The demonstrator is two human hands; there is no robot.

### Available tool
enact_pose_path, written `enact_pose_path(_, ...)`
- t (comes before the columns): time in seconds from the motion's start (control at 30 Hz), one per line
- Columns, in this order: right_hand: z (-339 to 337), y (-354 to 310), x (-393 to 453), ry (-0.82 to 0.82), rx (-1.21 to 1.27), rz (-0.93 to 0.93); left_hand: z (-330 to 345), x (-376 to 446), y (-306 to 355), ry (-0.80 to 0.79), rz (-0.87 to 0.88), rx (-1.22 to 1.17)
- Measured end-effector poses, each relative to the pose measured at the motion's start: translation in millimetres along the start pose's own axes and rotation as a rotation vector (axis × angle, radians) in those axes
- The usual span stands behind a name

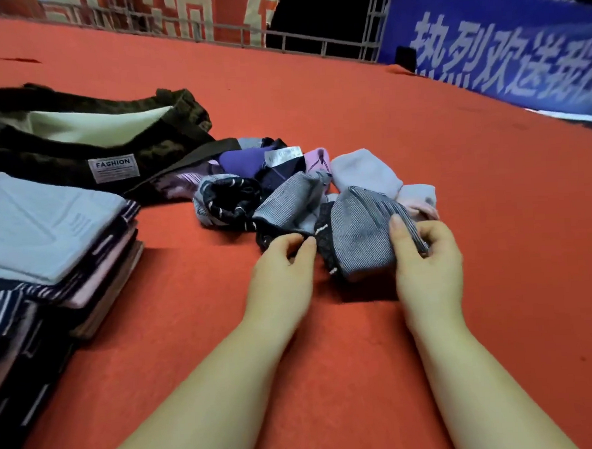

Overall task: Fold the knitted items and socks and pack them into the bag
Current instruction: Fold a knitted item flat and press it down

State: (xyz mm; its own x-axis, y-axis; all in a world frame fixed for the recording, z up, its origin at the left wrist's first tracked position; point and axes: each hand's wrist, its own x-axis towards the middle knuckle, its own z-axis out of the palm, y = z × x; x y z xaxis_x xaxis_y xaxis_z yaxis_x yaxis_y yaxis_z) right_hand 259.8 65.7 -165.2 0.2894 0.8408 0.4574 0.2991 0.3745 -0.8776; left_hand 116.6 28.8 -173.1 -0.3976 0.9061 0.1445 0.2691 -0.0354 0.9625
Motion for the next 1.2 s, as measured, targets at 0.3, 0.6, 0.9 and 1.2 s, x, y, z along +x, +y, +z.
enact_pose_path(0.3,4,-12,-10,-0.080,0.202,0.081,5,-17,20,-0.145,-0.195,-0.706)
enact_pose_path(0.6,-5,-26,-15,-0.200,-0.014,-0.224,4,-19,18,-0.061,0.119,-0.550)
enact_pose_path(0.9,-4,-30,-17,-0.358,-0.054,-0.075,7,-20,20,-0.166,0.104,-0.697)
enact_pose_path(1.2,4,-18,-20,-0.263,-0.062,-0.034,10,-19,23,-0.073,0.051,-0.790)
